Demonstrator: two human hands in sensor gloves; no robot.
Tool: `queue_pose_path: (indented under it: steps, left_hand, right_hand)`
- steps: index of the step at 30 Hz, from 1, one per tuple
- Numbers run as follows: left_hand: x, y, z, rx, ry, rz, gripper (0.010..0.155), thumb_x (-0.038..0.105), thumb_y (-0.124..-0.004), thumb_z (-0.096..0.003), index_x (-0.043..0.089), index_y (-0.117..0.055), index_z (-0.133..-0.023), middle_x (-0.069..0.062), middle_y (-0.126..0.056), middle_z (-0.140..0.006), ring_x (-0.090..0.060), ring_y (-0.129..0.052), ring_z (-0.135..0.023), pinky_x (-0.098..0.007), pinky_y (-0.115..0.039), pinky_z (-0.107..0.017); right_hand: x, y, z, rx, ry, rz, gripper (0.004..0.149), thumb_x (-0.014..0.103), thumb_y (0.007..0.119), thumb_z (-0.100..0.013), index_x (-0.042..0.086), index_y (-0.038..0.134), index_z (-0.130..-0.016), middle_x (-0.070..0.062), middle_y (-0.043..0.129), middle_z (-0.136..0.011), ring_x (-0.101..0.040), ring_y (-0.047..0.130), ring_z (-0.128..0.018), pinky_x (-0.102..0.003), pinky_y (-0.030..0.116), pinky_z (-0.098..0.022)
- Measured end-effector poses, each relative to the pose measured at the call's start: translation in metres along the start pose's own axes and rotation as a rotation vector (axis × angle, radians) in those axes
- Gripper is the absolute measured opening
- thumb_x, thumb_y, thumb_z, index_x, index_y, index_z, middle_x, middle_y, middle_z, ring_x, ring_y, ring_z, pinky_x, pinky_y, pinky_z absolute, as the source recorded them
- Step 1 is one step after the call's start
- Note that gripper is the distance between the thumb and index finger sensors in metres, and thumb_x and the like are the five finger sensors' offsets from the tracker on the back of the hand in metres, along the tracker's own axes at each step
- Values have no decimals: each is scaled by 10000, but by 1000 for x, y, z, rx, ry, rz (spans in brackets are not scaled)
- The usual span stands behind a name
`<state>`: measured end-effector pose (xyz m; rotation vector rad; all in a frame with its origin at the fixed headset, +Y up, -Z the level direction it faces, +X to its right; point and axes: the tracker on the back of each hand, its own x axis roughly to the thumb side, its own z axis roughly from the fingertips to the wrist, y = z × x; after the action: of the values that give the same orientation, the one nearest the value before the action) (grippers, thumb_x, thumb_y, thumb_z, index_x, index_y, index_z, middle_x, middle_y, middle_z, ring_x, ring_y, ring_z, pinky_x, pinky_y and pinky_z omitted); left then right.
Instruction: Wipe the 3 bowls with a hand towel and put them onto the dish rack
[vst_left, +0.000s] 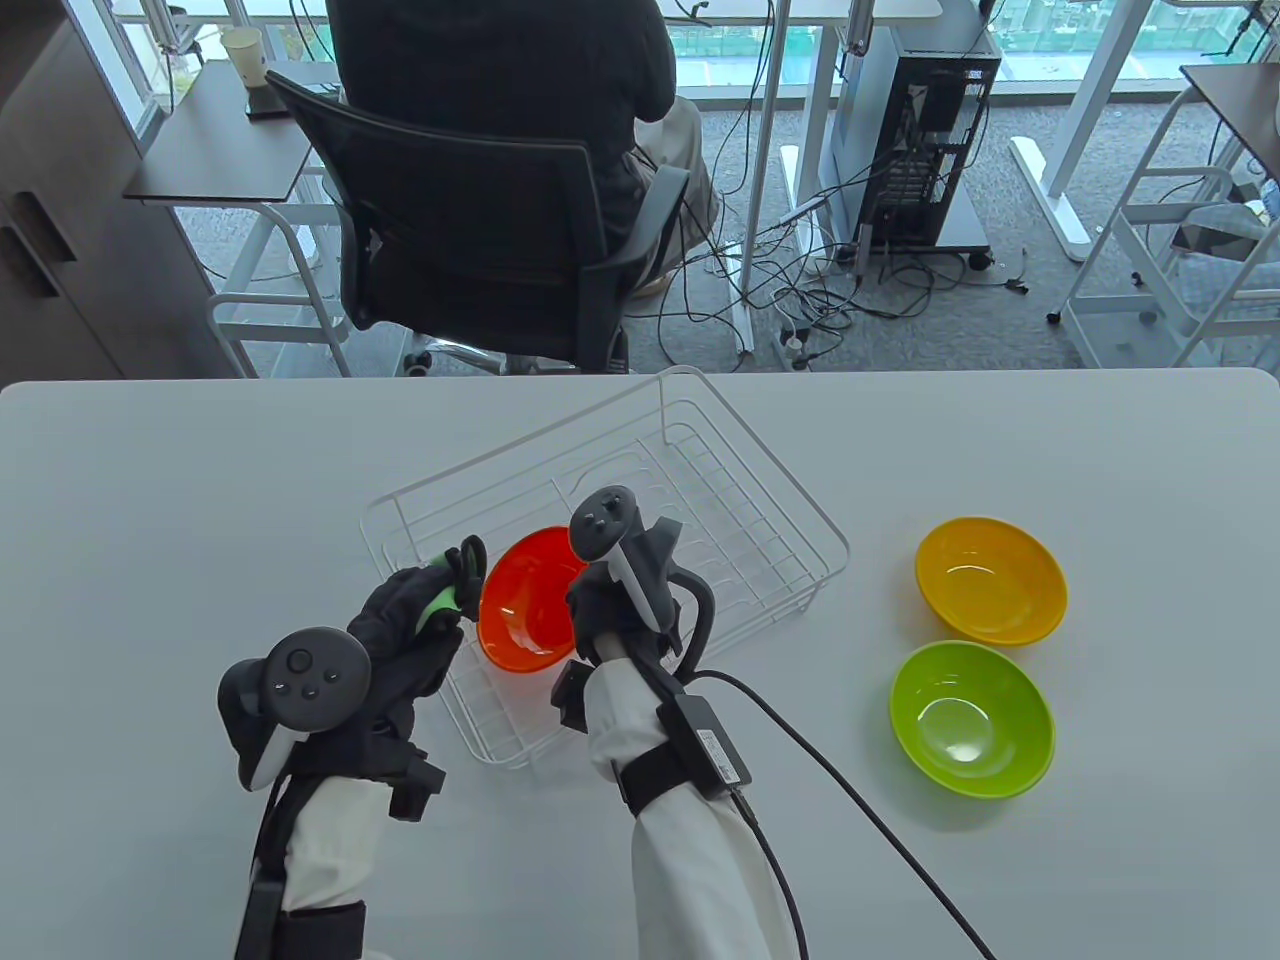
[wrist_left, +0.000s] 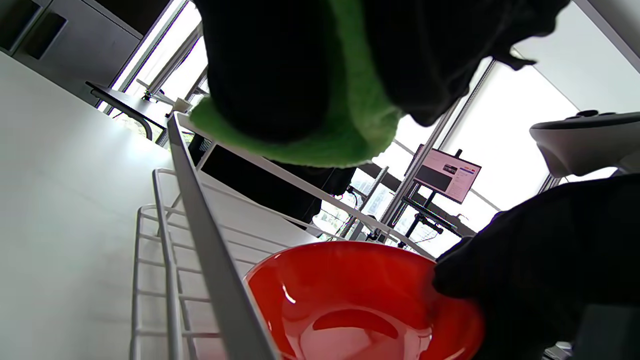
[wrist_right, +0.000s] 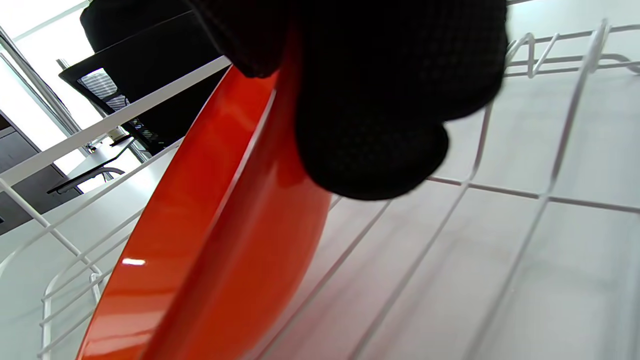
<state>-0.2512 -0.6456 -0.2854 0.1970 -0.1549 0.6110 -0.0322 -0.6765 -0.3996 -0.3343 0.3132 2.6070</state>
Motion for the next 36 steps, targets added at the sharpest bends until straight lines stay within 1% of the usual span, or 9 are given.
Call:
queue_pose_path:
  steps: [4,8,12,18,25,29,32,35,36]
  left_hand:
    - [1,-3,-1,-19,-4,-2,578,279,-848,-508,212,-698,-1062,-271,-751,-1075,-465,-879,-854,-314,-944,-421]
    - [2,-5,-1,-28,-5,-10,578,279,-847,-508,211,-698,-1063,-273,-751,-1075,-468,-880,-853,-315,-944,-420]
    - [3,-7,-1,-40,-6,-7,580,286,-842,-512,206,-693,-1068,-280,-751,-1073,-470,-883,-849,-317,-944,-417]
    - [4,-12,-2,-65,-10,-24,580,286,-841,-513,205,-693,-1068,-284,-751,-1073,-476,-885,-845,-320,-943,-418]
    - [4,-13,-2,-79,-7,-19,583,286,-840,-514,200,-692,-1071,-288,-751,-1072,-479,-884,-845,-322,-942,-418]
    - [2,-15,-3,-92,0,-21,582,285,-840,-515,199,-692,-1071,-294,-750,-1071,-487,-882,-842,-323,-940,-421]
    - [2,-16,-3,-96,1,-20,585,286,-839,-515,197,-690,-1073,-295,-748,-1072,-488,-880,-843,-326,-940,-421]
    - [2,-16,-3,-100,-2,-23,584,286,-839,-515,196,-691,-1072,-296,-749,-1071,-488,-881,-843,-325,-940,-423]
    - [2,-16,-3,-100,-3,-25,583,286,-839,-515,197,-691,-1072,-295,-750,-1071,-489,-881,-843,-326,-939,-421]
  right_hand:
    - [-2,1,-5,46,62,26,541,189,825,-469,-86,741,-927,-331,874,-742,-274,1112,-309,-396,932,-243]
    - [-5,4,-10,78,112,135,548,195,839,-463,-102,758,-916,-339,892,-716,-275,1126,-309,-393,940,-225]
    - [-5,7,-13,108,136,197,543,197,847,-461,-106,780,-906,-318,915,-666,-292,1131,-316,-399,941,-221]
    - [-5,9,-13,130,159,235,548,203,858,-456,-112,794,-899,-320,918,-661,-310,1131,-315,-409,938,-214]
    - [-10,13,-16,182,178,241,548,204,861,-458,-126,806,-891,-334,917,-661,-348,1124,-316,-438,930,-203]
    - [-11,13,-17,191,179,240,540,203,861,-459,-121,816,-888,-333,920,-664,-359,1123,-316,-449,927,-200]
    - [-11,9,-15,186,170,238,554,217,861,-458,-111,806,-901,-330,921,-671,-362,1123,-318,-455,927,-197]
    - [-11,0,-11,166,155,221,569,231,856,-459,-96,788,-920,-323,920,-677,-352,1126,-315,-454,929,-198]
    - [-12,-6,-8,155,147,212,574,236,853,-460,-88,778,-928,-319,919,-682,-349,1128,-315,-449,930,-204]
